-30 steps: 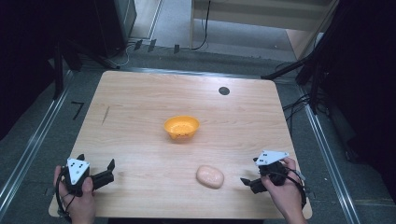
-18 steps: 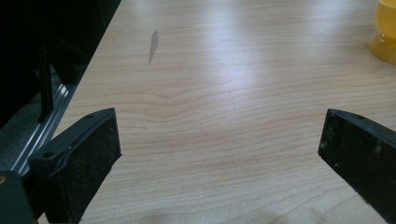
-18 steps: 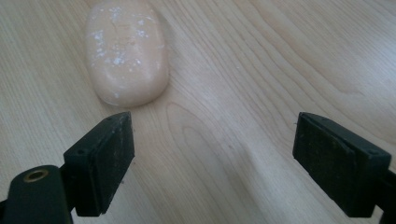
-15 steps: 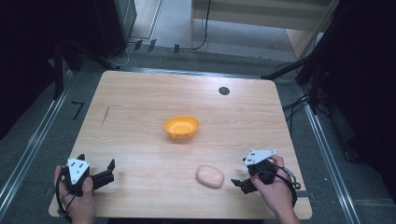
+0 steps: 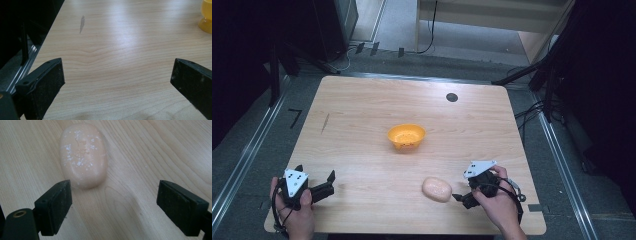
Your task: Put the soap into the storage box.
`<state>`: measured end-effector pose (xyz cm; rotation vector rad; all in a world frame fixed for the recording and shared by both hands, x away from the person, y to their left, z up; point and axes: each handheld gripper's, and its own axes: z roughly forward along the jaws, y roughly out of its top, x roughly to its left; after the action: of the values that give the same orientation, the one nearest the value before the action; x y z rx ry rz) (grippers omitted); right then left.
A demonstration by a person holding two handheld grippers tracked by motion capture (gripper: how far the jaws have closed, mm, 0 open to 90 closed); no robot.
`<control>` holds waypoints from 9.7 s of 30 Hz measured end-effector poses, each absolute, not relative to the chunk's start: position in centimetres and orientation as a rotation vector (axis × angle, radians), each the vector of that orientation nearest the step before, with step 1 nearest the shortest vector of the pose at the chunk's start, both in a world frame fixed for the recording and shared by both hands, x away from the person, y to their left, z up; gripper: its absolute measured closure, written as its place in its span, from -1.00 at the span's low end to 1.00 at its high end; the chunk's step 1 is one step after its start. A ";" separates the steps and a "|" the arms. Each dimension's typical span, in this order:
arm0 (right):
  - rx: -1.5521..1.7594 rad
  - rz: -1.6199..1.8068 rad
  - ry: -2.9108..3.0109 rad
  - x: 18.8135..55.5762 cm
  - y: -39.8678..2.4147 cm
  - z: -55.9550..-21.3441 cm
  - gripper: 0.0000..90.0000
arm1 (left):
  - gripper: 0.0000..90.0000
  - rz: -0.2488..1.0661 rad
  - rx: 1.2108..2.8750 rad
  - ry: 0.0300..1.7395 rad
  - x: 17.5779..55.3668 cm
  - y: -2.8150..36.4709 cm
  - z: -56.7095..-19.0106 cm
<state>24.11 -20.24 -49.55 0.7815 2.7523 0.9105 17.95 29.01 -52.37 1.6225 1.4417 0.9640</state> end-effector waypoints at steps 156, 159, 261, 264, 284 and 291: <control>0.534 0.828 2.878 27.2 -13.4 -48.4 -0.25 | -1.00 0.942 1.638 1.430 18.1 29.0 -52.4; 0.529 0.821 2.881 27.6 -13.2 -48.1 -0.25 | -1.00 0.939 1.635 1.431 18.1 29.1 -52.4; 0.325 0.822 2.898 38.2 -8.8 -41.4 -0.25 | -1.00 0.924 1.630 1.429 18.1 29.2 -52.4; 0.321 0.828 2.900 38.4 -8.6 -41.6 -0.25 | -1.00 0.924 1.628 1.430 18.2 29.2 -52.4; 0.234 0.772 2.926 40.5 -6.0 -41.0 -0.26 | -1.00 0.916 1.620 1.431 18.2 29.3 -52.4; 0.202 0.761 2.951 41.0 -4.7 -41.6 -0.26 | -1.00 0.907 1.611 1.430 18.2 29.4 -52.4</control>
<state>40.97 -4.67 -41.58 0.2022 2.9511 0.7613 18.15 29.40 -52.36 1.6111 1.4298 0.9067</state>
